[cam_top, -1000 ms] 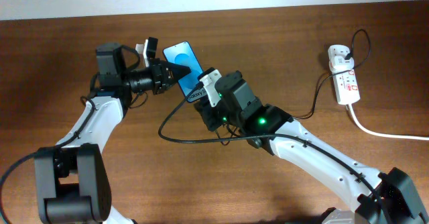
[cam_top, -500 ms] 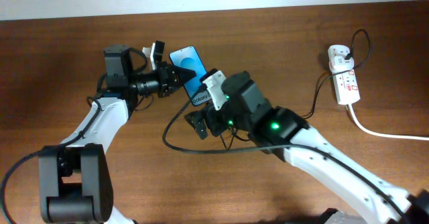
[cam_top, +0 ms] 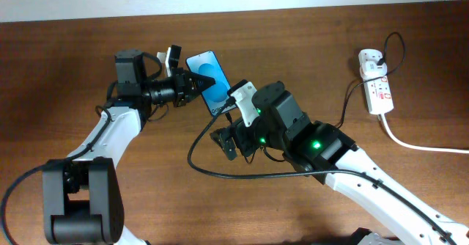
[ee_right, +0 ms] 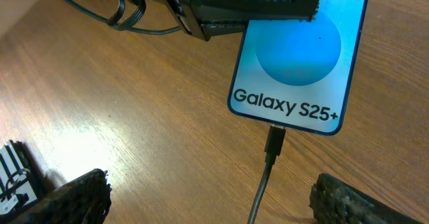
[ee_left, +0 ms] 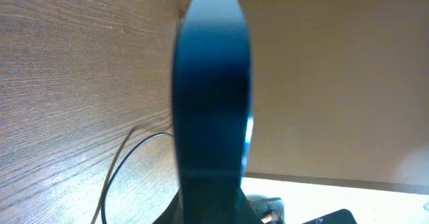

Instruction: Plug charger to phone and switch on socket

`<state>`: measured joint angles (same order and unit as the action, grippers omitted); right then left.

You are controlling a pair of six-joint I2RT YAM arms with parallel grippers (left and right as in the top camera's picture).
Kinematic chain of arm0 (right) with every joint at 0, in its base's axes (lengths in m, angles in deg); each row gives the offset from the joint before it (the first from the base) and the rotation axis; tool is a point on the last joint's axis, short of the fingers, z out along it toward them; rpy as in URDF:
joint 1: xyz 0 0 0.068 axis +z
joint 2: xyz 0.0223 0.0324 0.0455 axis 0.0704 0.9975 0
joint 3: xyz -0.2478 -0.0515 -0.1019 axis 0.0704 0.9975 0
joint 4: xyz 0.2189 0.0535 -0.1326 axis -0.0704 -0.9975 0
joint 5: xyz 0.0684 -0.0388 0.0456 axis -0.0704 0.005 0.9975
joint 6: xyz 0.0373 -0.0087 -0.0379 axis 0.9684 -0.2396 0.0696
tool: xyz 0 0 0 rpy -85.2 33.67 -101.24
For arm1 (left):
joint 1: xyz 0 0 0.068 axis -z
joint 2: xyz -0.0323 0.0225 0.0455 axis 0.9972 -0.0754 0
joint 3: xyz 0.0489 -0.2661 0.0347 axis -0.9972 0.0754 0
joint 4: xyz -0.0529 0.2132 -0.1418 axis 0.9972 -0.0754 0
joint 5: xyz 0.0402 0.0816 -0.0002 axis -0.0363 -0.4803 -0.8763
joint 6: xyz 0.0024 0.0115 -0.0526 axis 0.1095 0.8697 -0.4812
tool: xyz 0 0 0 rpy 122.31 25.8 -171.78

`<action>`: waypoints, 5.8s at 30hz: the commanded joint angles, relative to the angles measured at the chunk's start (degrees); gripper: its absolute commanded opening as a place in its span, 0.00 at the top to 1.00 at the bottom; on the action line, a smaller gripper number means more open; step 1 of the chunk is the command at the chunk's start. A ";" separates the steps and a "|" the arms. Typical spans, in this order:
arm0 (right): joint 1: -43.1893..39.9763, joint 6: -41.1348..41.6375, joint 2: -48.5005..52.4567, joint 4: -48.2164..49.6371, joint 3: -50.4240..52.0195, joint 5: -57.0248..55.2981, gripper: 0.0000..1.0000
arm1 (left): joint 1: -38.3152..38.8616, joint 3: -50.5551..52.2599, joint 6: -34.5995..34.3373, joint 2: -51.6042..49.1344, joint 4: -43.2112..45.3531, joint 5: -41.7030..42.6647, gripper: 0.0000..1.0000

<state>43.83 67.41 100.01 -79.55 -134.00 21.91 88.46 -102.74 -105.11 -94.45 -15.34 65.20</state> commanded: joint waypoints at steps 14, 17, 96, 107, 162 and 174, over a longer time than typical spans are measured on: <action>-0.07 -0.35 -8.13 -1.79 -1.03 -9.81 0.02 | 0.61 0.28 0.74 0.46 0.37 0.13 1.00; -0.07 0.61 -8.17 -2.60 -1.03 -9.84 0.01 | 0.61 0.28 0.72 0.46 0.35 0.17 1.00; -0.07 11.47 -31.87 -24.26 -1.01 -30.82 0.02 | 13.14 -14.16 12.17 -26.49 -30.08 -26.95 0.18; -0.04 11.47 -31.87 -24.33 -1.01 -30.80 0.02 | 18.34 -15.21 13.40 -26.49 -29.53 -42.12 0.15; -66.38 30.56 54.40 -38.45 -54.21 4.90 0.96 | 9.05 -28.22 14.93 28.11 -64.63 -104.59 0.01; -63.80 33.55 56.22 -34.18 -53.83 -0.33 0.96 | 9.05 -28.20 14.93 28.11 -65.64 -104.61 0.01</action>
<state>-19.95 100.41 155.29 -113.37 -186.80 24.05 97.49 -131.13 -90.92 -66.37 -80.65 -38.16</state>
